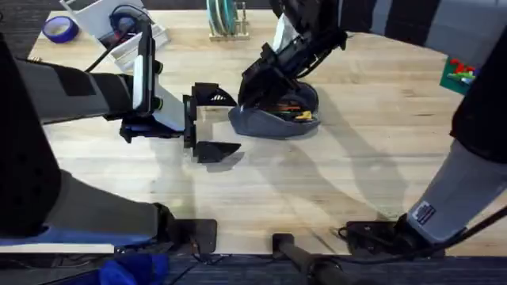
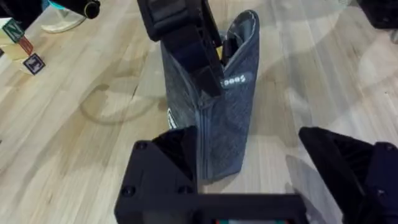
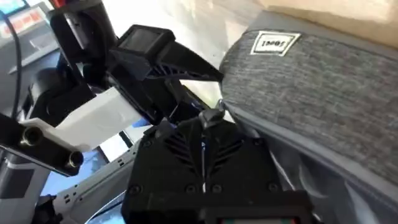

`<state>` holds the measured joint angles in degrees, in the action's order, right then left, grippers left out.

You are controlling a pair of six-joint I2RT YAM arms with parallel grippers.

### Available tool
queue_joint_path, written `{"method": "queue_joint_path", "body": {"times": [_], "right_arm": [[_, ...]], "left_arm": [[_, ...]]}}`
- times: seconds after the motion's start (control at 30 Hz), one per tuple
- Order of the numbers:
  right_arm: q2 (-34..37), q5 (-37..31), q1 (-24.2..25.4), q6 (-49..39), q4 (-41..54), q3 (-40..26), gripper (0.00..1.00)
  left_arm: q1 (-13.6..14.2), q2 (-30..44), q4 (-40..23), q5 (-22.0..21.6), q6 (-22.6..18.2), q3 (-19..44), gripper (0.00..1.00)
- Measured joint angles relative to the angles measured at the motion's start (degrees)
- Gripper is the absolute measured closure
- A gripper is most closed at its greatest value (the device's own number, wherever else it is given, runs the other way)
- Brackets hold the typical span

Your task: Unzip the bag, pick up the pens from the table one at a time and place them inside, then zip the bag closed.

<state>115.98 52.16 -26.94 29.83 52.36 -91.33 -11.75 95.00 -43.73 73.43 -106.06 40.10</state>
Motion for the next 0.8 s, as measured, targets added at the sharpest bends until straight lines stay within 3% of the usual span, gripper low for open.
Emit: {"method": "queue_joint_path", "body": {"times": [0.47, 0.57, 0.67, 0.8], "right_arm": [[0.0, 0.17, 0.0, -0.26, -0.02, 0.0, 0.972], [0.0, 0.17, 0.0, -0.29, 0.0, 0.0, 0.972], [0.0, 0.17, 0.0, -0.29, 0.0, 0.0, 0.972], [-0.01, 0.17, 0.0, -0.29, 0.0, 0.0, 0.972]], "left_arm": [[0.0, 0.0, 0.7, 0.13, 0.0, 0.0, 0.006], [0.0, -0.02, 1.01, 0.29, -0.02, 0.0, 0.179], [0.0, 0.0, 0.88, 0.33, 0.02, -0.04, 0.022], [0.0, -0.01, 0.92, 0.33, 0.01, -0.04, 0.009]]}}
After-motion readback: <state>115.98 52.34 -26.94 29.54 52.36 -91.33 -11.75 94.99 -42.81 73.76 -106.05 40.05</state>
